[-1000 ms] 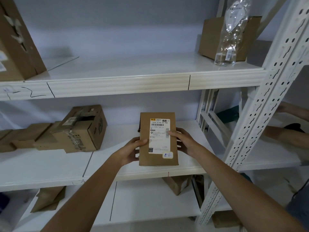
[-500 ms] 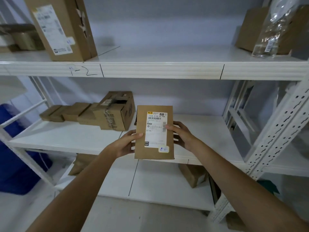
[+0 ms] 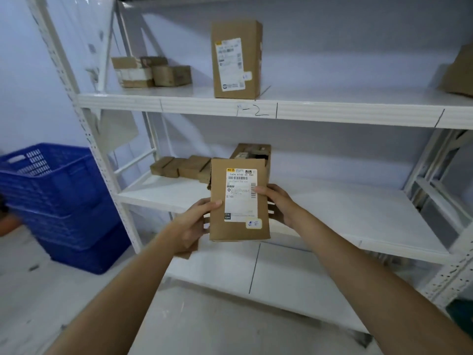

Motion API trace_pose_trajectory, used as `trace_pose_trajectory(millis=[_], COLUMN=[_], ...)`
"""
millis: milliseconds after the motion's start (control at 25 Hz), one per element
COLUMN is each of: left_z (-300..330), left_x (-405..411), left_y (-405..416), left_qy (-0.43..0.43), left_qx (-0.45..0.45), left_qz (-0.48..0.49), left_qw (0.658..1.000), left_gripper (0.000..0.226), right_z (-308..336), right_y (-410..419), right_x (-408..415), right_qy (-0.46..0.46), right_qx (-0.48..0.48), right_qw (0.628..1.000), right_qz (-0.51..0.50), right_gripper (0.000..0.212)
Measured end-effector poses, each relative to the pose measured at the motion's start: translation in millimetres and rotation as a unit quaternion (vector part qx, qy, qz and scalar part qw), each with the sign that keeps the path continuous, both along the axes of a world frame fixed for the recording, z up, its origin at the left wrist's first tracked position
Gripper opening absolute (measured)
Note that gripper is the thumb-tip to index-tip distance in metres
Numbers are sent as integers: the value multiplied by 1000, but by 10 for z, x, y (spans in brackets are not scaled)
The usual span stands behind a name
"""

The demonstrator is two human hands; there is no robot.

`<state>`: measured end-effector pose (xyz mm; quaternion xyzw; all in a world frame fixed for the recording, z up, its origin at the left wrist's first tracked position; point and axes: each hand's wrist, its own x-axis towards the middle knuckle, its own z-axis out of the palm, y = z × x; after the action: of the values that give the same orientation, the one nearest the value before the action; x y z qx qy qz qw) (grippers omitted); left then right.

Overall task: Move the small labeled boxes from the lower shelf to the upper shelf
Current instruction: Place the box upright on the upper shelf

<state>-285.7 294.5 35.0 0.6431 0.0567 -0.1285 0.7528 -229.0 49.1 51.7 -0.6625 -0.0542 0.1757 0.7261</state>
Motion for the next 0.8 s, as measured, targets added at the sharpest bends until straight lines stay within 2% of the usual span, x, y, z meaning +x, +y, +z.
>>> trace_pose_trajectory(millis=[80,320,480,560,680,800], left_z=[115,324,521,630,885,1195], left_x=[-204,-315,-210,-91,186,484], left_y=[411,1510,2048,2378,2886,3261], left_qy=[-1,-18,-37,-47,-58,-71], left_qx=[16,17,27,42,59,83], left_qz=[22,57,75,88,98,91], left_qw=[1000,998,996,994,992,990], left_gripper=[88,87,95,93,100,101], right_z=[50,362,522,622,782,992], right_y=[451,1558,2210,2571,3077,3473], right_x=[-147,-111,252,459,797,1119], right_qy=[-4,-33,-41,-44,-51,-78], right_qx=[3,5,8,25,41,38], right_qw=[1000,997,995,993,991,991], right_qz=[22,64,88,102,116,107], right_gripper=[20,20,51,54,86,94])
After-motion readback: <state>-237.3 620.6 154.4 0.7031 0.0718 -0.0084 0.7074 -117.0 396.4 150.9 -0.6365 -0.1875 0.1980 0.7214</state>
